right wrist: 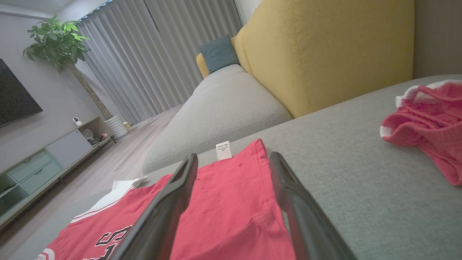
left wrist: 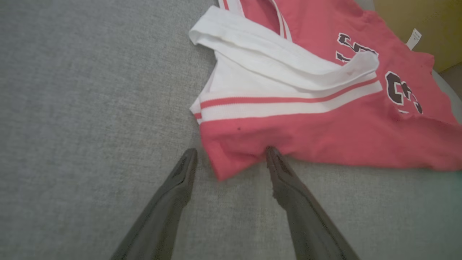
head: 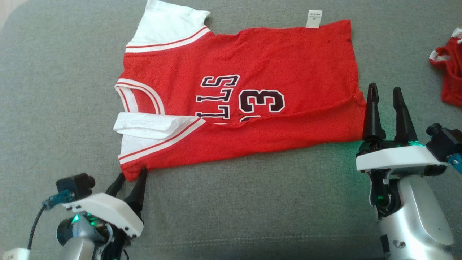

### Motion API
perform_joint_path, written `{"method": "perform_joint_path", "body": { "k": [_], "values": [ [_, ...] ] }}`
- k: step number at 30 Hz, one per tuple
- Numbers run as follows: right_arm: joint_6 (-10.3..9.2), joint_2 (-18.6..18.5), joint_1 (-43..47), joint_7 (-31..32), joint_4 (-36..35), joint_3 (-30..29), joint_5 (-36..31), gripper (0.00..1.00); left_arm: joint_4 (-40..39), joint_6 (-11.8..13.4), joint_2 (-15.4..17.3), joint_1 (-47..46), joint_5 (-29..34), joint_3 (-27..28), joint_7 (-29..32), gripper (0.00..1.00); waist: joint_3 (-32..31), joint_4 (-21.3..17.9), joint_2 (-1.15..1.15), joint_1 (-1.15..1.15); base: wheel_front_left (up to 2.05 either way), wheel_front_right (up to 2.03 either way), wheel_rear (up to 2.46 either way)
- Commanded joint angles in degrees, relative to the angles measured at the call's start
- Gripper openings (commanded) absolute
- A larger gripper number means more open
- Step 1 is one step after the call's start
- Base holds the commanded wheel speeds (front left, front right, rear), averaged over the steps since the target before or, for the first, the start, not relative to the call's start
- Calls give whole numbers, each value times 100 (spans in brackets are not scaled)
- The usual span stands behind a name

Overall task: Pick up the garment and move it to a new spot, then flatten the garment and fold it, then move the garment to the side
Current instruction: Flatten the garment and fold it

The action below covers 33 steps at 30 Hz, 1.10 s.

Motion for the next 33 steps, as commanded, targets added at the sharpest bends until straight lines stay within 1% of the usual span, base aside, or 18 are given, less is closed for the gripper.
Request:
{"method": "perform_joint_path", "body": {
  "k": [1,6,7,8,9,10,11,14,16,20,23,27,32,33],
  "values": [
    [39,-15,-116,-61,-222,132,28,100,-74,5,92,-246,-46,236,-13,100,22,-40,0,0,0,0,0],
    [39,-15,-143,-61,-239,115,33,100,152,-41,90,-369,-190,281,55,100,64,-111,0,0,0,0,0],
    [39,-15,-140,-61,-237,110,27,100,203,-51,93,-388,-203,276,70,97,66,-121,0,0,0,0,0],
    [39,-15,-135,-61,-230,110,22,100,253,-60,98,-405,-207,265,88,82,65,-131,0,0,0,0,0],
    [39,-15,-128,-61,-215,108,15,100,303,-72,103,-418,-212,247,116,45,60,-140,0,0,0,0,0],
    [39,-15,-113,-61,-180,86,-6,100,343,-96,107,-424,-219,219,147,21,55,-149,0,0,0,0,0],
    [39,-15,-96,-61,-121,63,-46,100,364,-128,106,-425,-229,187,175,0,48,-151,0,0,0,0,0],
    [39,-15,-61,78,145,9,-254,100,318,-182,98,-413,-234,123,190,0,23,-129,0,0,0,0,0],
    [39,-15,-56,237,329,28,-307,100,228,-186,111,-410,-214,139,90,0,13,-104,0,0,0,0,0],
    [39,-15,-74,564,731,-10,-633,100,-12,-207,145,-386,-190,178,-98,0,-2,-32,0,0,0,0,0],
    [39,-15,-110,767,1044,-168,-931,100,-277,-201,153,-335,-199,211,-191,0,-23,35,0,0,0,0,0],
    [39,-15,-207,992,1403,-402,-1162,100,-675,-142,172,-268,-183,238,-241,0,-20,125,0,0,0,0,0],
    [39,-15,-308,1157,1678,-400,-1151,100,-940,-94,178,-199,-166,221,-238,0,-19,178,0,0,0,0,0],
    [39,-15,-330,1188,1730,-358,-1117,93,-985,-80,176,-186,-161,212,-232,0,-19,185,0,0,0,0,0]
  ]
}}
